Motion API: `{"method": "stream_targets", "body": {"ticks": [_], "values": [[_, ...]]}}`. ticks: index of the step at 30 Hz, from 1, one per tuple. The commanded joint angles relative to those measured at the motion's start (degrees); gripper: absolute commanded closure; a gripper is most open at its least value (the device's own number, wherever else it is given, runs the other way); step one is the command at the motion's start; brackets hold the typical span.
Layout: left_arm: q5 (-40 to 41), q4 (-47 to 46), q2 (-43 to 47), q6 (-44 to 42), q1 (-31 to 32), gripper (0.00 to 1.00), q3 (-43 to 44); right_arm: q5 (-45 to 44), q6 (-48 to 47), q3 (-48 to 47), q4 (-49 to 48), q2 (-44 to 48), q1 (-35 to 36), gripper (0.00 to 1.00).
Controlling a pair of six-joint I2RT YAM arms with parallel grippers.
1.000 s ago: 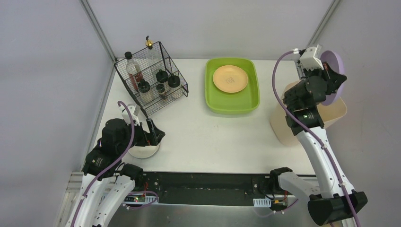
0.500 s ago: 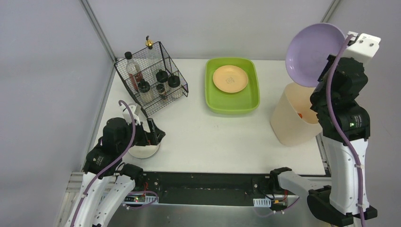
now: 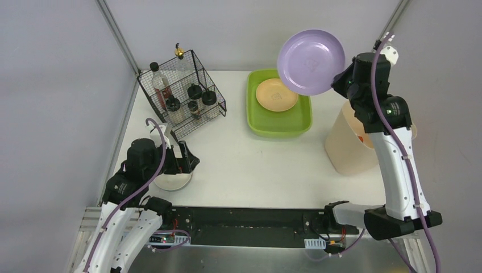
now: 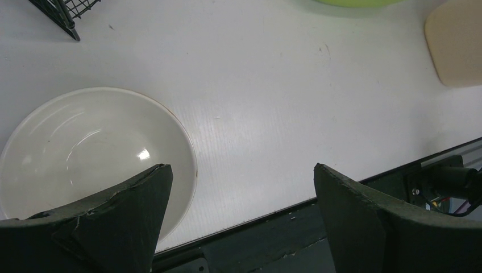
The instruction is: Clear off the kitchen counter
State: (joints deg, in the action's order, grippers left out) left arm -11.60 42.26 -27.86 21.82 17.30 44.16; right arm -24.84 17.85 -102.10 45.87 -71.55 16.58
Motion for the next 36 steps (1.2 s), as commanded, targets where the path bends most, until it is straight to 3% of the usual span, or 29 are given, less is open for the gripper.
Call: {"method": "stream_targets", "body": {"ticks": [1, 13, 28, 36], "values": [[-0.8, -2.1, -1.3, -0.8, 0.4, 0.00, 0.0, 7.1, 11.7, 3.5, -10.1, -2.0, 1.8, 1.00], [-0.4, -2.1, -1.9, -1.0, 0.4, 0.00, 0.0, 1.3, 20.9, 2.4, -19.1, -16.3, 8.6, 1.00], [-1.6, -2.8, -1.9, -1.5, 0.4, 0.00, 0.0, -2.0, 30.3, 2.4, -25.2, -32.9, 8.0, 1.00], [-1.8, -2.8, -2.6, -1.8, 0.4, 0.00, 0.0, -0.3, 34.2, 8.4, -29.1, -36.3, 5.1, 1.00]]}}
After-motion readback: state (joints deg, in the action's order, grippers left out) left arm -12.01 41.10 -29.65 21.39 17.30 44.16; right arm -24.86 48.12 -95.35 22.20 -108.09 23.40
